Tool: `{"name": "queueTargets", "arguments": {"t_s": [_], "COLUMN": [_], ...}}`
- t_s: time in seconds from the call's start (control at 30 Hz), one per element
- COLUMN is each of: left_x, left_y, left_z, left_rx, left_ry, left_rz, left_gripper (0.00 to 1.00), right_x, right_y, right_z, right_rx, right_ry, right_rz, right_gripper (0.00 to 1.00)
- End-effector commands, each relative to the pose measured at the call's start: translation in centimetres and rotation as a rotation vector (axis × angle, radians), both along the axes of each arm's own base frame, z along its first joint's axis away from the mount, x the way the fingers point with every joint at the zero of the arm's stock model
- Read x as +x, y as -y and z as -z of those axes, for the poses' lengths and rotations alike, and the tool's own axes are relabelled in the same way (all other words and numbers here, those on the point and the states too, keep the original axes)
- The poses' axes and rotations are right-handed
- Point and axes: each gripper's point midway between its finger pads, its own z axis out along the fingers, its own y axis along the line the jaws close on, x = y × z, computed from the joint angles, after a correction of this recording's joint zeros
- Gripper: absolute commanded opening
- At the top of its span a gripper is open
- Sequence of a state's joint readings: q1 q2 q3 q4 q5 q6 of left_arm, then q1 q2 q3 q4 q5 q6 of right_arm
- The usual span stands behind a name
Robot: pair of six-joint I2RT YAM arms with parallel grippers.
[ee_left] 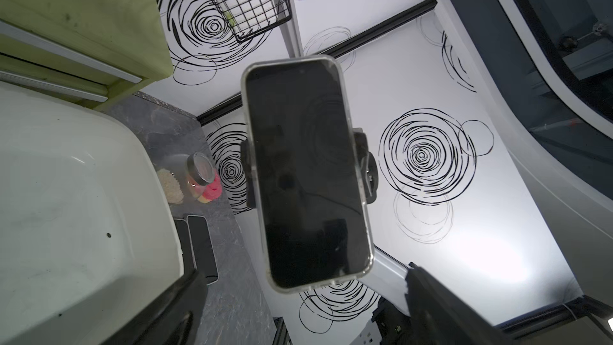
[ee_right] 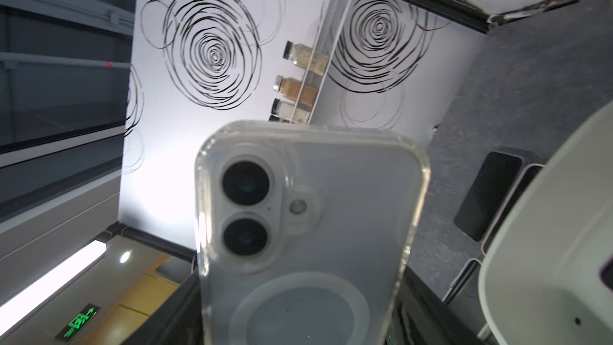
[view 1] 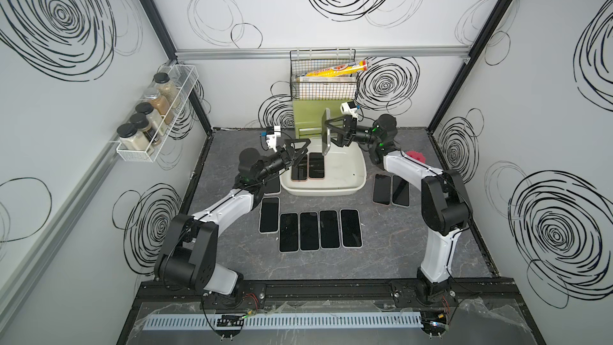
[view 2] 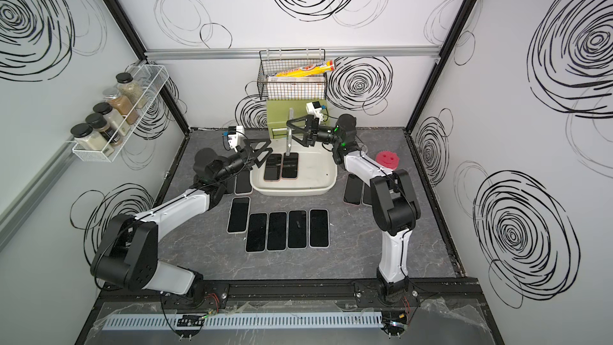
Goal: Take the phone out of the storage box
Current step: Pick up the phone from the storage box.
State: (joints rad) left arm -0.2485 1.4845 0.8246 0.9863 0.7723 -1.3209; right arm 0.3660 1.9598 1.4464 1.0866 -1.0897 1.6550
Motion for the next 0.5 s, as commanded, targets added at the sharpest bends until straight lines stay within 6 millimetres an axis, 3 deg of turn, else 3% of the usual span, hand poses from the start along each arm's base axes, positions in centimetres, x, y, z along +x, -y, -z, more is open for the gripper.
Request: {"name": "queueTargets", "arguments": {"t_s": [0.0, 0.2, 0.47], "left_x": [-1.2, -1.9, -2.1], "left_y": [0.0, -0.1, 3.2], "left_z": [-2.5, -6.3, -5.4], "left_rx": [-0.102, -0.254, -0.277], "left_ry": [0.079, 0.161, 0.143], "left_rz": [0.043, 0.078, 0.188], "left_gripper": [0.99, 0.99, 0.99], "right_x": [-2.9, -3.5, -4.3], "right_y": [1.5, 1.7, 1.5], "right_z": [-5.1, -6.9, -7.8], "right_rx": [0.195, 0.266, 0.302], "right_ry": [0.103, 0.097, 0.084], "right_rz": [-0.072, -0.107, -0.134], "right_gripper": [0.24, 0.23, 0.22]}}
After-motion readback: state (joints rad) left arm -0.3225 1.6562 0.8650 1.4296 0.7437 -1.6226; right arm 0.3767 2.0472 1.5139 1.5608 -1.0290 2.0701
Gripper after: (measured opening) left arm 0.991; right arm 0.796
